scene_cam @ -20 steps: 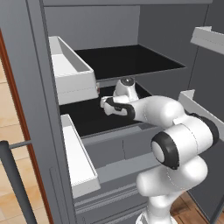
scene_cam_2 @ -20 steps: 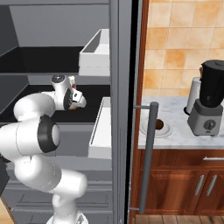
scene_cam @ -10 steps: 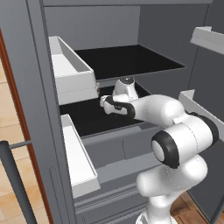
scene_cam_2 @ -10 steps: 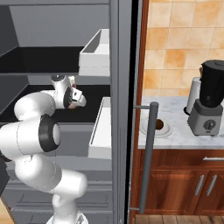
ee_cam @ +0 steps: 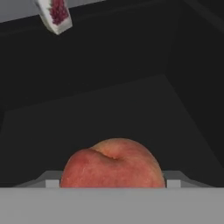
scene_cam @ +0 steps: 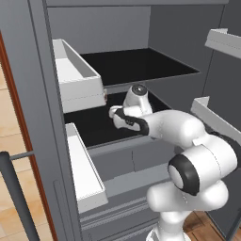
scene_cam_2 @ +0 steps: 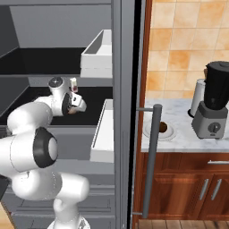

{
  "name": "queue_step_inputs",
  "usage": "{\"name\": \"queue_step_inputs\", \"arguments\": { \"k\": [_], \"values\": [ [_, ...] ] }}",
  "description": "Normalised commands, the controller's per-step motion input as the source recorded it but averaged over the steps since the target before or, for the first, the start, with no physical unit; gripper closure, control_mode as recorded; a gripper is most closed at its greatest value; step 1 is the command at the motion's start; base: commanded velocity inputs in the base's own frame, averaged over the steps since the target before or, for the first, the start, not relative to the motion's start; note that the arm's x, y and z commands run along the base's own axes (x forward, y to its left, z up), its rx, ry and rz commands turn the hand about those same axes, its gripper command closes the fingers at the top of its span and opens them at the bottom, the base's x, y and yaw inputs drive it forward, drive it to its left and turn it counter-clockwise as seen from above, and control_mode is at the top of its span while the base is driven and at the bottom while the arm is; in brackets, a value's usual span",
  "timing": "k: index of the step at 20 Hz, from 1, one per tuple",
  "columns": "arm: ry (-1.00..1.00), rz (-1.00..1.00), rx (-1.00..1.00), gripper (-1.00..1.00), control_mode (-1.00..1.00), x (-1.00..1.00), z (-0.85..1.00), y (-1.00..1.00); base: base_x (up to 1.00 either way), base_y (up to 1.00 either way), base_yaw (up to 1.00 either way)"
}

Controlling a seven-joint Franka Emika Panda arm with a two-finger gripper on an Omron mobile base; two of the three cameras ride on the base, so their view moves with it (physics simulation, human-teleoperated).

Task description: Pick the peach and orange from the fridge and place them on the plate next to the blender to make a fruit smoothie.

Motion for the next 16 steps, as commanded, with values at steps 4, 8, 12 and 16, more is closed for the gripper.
{"name": "queue_step_inputs", "arguments": {
  "k": [4, 8, 12, 16],
  "values": [
    [-0.2, 0.0, 0.02, 1.0, -1.0, -0.68, 0.08, 0.0, 0.0, 0.0, 0.0],
    [-0.29, 0.0, 0.01, 1.0, -1.0, -0.92, 0.45, 0.0, 0.0, 0.0, 0.0],
    [-0.14, 0.0, 0.0, 1.0, -1.0, -1.0, 0.96, -0.04, 0.0, 0.0, 0.0],
    [-0.02, 0.0, 0.0, 1.0, -1.0, -1.0, 1.0, -0.04, 0.0, 0.0, 0.0]
  ]
}}
